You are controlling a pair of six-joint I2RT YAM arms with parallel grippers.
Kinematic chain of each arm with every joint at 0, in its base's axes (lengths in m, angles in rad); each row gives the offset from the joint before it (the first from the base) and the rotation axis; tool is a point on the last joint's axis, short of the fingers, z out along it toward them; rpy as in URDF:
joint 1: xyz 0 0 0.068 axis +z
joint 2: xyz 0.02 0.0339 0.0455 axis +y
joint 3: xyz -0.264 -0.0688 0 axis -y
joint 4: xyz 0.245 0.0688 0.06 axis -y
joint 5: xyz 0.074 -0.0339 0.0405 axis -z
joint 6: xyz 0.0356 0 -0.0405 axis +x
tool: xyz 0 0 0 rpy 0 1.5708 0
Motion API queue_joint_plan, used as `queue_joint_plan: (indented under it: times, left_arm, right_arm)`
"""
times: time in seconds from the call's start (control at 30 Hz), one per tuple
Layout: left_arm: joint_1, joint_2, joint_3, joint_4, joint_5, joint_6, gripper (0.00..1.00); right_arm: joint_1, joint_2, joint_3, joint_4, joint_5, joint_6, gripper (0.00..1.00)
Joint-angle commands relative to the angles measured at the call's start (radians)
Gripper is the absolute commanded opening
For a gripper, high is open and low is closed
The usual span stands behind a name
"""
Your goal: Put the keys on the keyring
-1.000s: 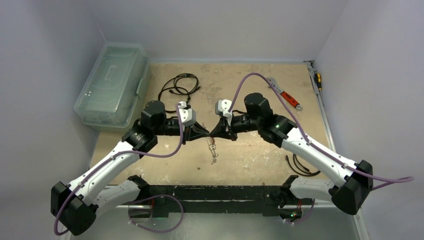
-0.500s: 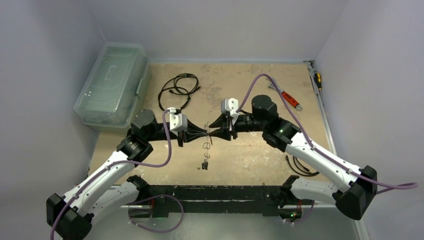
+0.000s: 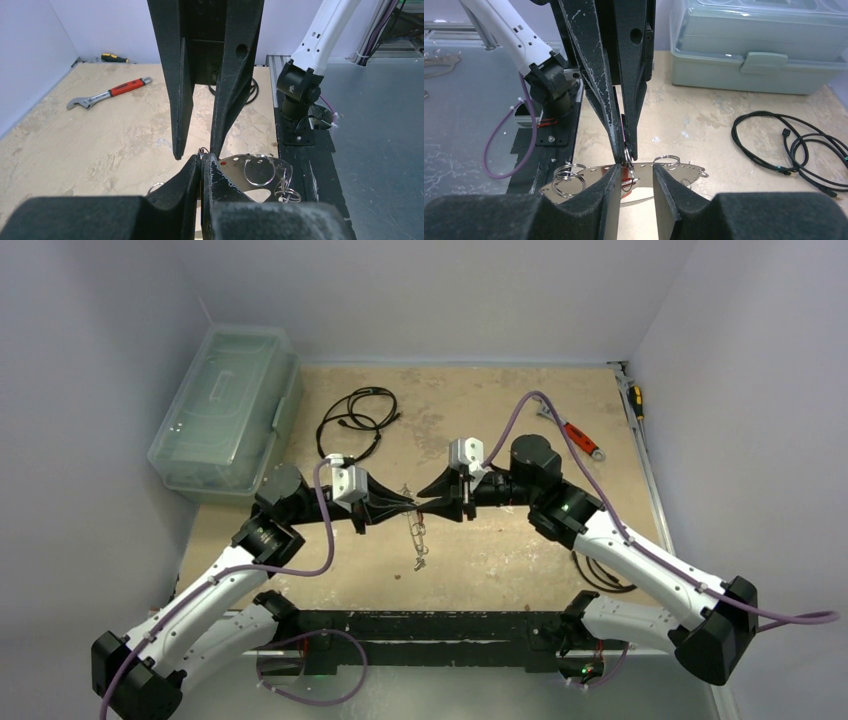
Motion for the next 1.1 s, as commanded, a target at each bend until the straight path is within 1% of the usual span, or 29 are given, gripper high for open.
queue_joint_plan:
  times: [0.0,0.1,0.2,0.3,0.43,0.53,0.63,0.7,0.77,0.8,0.83,0.9,1.07]
  left_arm:
    - [-0.005,-0.02,-0.004,0.107,-0.003,-0.035,0.0]
    - [-0.005,-0.021,-0.008,0.122,0.007,-0.047,0.0]
    - [-0.005,-0.019,-0.013,0.135,0.015,-0.06,0.0]
    - [-0.005,-0.021,-0.013,0.139,0.017,-0.061,0.0]
    - [-0.005,-0.024,-0.016,0.14,0.017,-0.061,0.0]
    - [-0.005,-0.028,-0.006,0.096,0.014,-0.028,0.0]
    - [-0.005,-0.027,0.043,-0.05,-0.003,0.081,0.0]
    - [-0.005,-0.015,0.088,-0.158,-0.005,0.147,0.2]
    - [-0.005,-0.005,0.124,-0.227,-0.006,0.186,0.37]
    - [-0.005,-0.003,0.138,-0.274,-0.01,0.203,0.43]
    - [-0.005,-0.001,0.154,-0.307,-0.013,0.217,0.47]
    - [-0.005,0.001,0.184,-0.362,-0.021,0.245,0.5]
    - [-0.005,0.033,0.243,-0.457,-0.008,0.279,0.43]
  right_arm:
    - [0.002,-0.028,-0.025,0.078,-0.027,0.032,0.32]
    - [0.001,-0.028,-0.035,0.1,-0.032,0.045,0.29]
    - [-0.001,-0.029,-0.049,0.128,-0.036,0.061,0.22]
    - [-0.001,-0.029,-0.051,0.138,-0.039,0.066,0.11]
    - [-0.001,-0.033,-0.049,0.146,-0.046,0.069,0.0]
    - [-0.003,-0.039,-0.047,0.149,-0.049,0.071,0.0]
    - [-0.002,-0.042,-0.036,0.127,-0.042,0.071,0.0]
    - [-0.002,-0.039,-0.019,0.084,-0.031,0.051,0.0]
    - [-0.002,-0.036,0.0,0.031,-0.018,0.027,0.0]
    - [-0.003,-0.035,0.013,0.009,0.004,0.017,0.0]
    - [-0.003,-0.033,0.028,-0.033,0.037,-0.003,0.0]
    - [-0.003,-0.024,0.057,-0.092,0.069,-0.019,0.0]
    - [-0.001,0.0,0.129,-0.215,0.095,-0.067,0.0]
